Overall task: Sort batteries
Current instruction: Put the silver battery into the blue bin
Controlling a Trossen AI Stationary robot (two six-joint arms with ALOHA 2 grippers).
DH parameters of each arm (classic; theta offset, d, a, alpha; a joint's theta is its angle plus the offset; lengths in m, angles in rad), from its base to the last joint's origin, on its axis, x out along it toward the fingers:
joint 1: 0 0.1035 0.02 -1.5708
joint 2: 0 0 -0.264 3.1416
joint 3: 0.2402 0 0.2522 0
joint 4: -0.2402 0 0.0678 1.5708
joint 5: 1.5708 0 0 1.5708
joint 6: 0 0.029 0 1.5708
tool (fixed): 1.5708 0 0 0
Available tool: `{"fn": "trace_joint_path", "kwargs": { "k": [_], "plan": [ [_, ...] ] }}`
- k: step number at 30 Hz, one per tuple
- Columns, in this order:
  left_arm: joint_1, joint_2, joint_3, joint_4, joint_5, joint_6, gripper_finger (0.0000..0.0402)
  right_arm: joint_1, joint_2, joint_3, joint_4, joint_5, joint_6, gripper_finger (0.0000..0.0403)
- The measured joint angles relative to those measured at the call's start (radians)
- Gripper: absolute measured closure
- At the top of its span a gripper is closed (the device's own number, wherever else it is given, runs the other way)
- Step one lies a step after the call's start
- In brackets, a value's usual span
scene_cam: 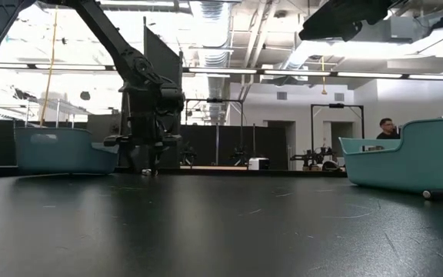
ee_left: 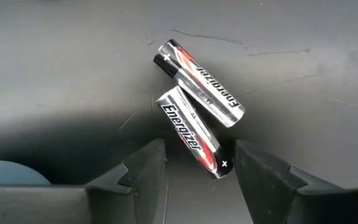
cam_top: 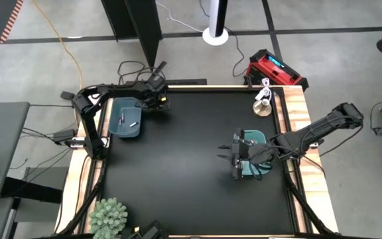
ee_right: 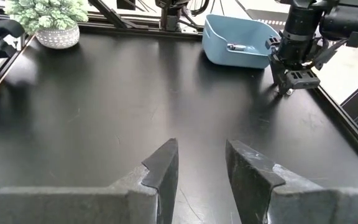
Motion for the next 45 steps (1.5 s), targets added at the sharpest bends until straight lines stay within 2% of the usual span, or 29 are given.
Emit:
{"fn": "trace_joint_path", "kwargs": {
  "k": [20,31,41,45],
  "plan": [
    [-0.010,-0.001,-0.002,0.018,0.013,0.025,0.0341,0.000,0.000,0.000,0.003,0.000,-0.018,0.0253],
    [-0.044,0.000,-0.003,0.003,0.011,0.016,0.0347,0.000,0.000,0.000,0.003,0.000,-0.018,0.0253],
    [-0.122,0.002,0.055,-0.052,-0.057,0.014,0.0347,0.000,0.000,0.000,0.003,0.000,-0.018,0.0253],
    [-0.156,-0.018,0.092,-0.088,-0.014,0.014,0.0348,0.000,0.000,0.000,0.003,0.000,-0.018,0.0253]
  ]
}}
